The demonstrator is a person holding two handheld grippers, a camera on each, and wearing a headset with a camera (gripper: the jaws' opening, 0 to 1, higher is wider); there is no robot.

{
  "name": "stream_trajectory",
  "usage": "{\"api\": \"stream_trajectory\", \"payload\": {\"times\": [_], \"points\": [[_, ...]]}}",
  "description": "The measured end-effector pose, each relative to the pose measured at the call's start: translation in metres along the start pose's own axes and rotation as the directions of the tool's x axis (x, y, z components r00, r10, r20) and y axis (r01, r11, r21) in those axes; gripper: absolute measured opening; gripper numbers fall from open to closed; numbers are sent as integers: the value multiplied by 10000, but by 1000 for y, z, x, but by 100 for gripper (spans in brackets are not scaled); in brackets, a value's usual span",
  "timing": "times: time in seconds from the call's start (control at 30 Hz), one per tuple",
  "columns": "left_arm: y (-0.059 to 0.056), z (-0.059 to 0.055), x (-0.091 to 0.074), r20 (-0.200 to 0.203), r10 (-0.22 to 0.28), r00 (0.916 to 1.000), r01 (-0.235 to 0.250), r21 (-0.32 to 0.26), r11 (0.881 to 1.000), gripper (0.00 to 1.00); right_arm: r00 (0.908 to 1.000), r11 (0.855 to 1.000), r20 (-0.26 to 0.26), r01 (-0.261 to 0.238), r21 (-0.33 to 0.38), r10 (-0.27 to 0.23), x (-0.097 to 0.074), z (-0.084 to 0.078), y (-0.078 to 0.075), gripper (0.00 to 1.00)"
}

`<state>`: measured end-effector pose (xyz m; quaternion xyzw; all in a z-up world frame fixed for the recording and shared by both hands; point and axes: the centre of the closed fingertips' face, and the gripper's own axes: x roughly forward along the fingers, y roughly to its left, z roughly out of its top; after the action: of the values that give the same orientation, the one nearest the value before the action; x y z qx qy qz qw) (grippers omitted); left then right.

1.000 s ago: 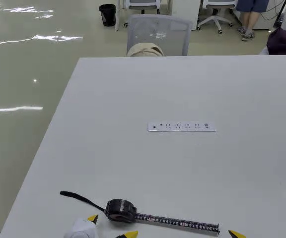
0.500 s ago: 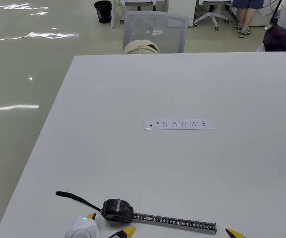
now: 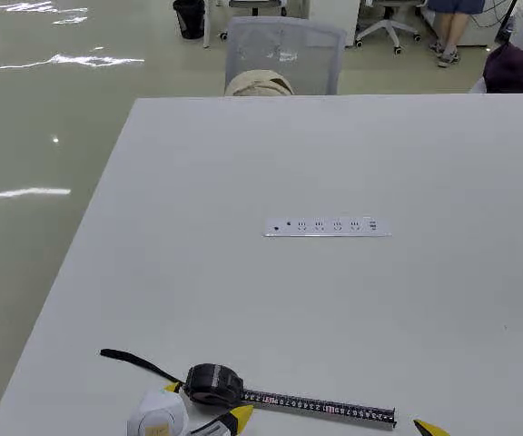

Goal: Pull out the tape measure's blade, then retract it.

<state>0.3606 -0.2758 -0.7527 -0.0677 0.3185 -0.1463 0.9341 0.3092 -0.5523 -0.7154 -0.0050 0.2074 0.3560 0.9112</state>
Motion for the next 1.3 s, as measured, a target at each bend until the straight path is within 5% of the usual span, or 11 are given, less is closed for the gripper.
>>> {"api": "stream_trajectory", "payload": {"times": [0.93, 1.3], "points": [[-7, 3, 12, 22, 116, 9999, -116, -125, 9999, 80, 9998, 9998, 21, 173, 124, -173, -1, -5, -6, 52], [-6, 2, 15, -94, 539, 9985, -540, -129, 9985, 81, 9998, 9997, 47, 169, 150, -170, -1, -5, -7, 52]]}}
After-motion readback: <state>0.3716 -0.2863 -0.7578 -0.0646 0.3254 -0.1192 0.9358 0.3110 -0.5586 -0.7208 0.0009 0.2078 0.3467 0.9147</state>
